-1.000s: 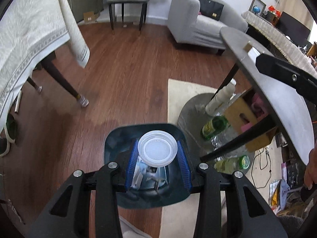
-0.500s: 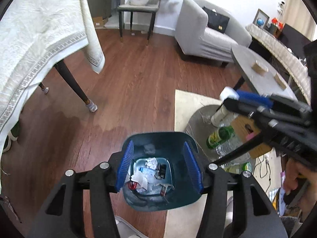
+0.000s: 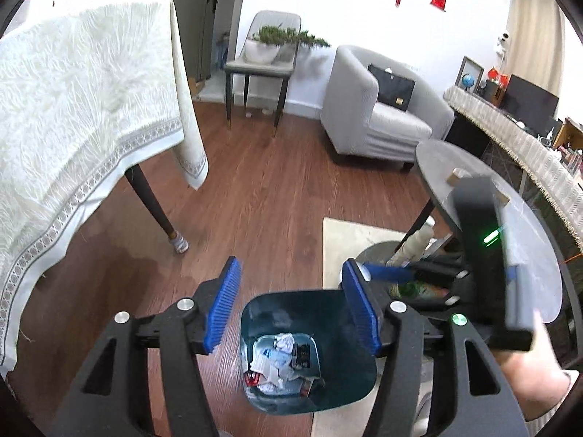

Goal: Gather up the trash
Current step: 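Move both grippers back to the table toward the brown tape-core rings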

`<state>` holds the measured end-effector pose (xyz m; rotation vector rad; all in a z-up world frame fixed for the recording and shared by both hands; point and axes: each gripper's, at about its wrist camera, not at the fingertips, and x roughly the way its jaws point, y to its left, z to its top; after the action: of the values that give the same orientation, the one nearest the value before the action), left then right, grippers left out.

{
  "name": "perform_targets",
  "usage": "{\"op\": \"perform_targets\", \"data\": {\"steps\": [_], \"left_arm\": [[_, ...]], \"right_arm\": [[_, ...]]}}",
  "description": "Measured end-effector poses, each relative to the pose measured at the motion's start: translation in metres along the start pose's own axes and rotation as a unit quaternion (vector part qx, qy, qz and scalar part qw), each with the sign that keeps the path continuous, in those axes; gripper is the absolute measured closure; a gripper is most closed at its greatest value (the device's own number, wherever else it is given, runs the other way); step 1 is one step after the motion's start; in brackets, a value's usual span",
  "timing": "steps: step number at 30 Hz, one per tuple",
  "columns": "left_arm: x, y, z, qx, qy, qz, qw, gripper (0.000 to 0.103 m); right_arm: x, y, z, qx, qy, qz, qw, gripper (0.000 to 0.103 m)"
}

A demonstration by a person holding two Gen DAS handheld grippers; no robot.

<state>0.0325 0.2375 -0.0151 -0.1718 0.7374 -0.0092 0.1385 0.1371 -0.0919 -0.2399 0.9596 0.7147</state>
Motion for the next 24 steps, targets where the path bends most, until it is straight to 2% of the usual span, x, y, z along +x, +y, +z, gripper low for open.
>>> {"op": "perform_targets", "data": {"steps": [8,14,15,16,17,24], "left_arm": [[-0.025,-0.007,0.01,0.006,-0.057,-0.004,0.9983,0.04],[-0.038,-0.011,0.016,0.007,-0.095,0.004,0.9954,0.04],[-0.039,-0.012,0.016,0.007,-0.098,0.004,0.9952,0.04],[-0.04,-0.013,0.018,0.007,-0.1,0.002,0.9949,0.039],[-0.041,-0.014,0.019,0.006,-0.101,0.0,0.9949,0.039],[-0.044,-0.023,0.028,-0.002,-0.113,-0.006,0.9936,0.038]], "right_arm": [[0.027,0.015,-0.012,-0.019,0.045,0.001,0.999,0.072],[0.031,0.012,-0.022,-0.02,0.065,0.006,0.998,0.072],[0.03,0.011,-0.023,-0.021,0.067,0.005,0.998,0.066],[0.029,0.01,-0.024,-0.02,0.067,0.003,0.998,0.053],[0.026,0.008,-0.025,-0.018,0.064,0.001,0.998,0.049],[0.006,-0.002,-0.022,-0.012,0.043,-0.002,0.999,0.047]]}}
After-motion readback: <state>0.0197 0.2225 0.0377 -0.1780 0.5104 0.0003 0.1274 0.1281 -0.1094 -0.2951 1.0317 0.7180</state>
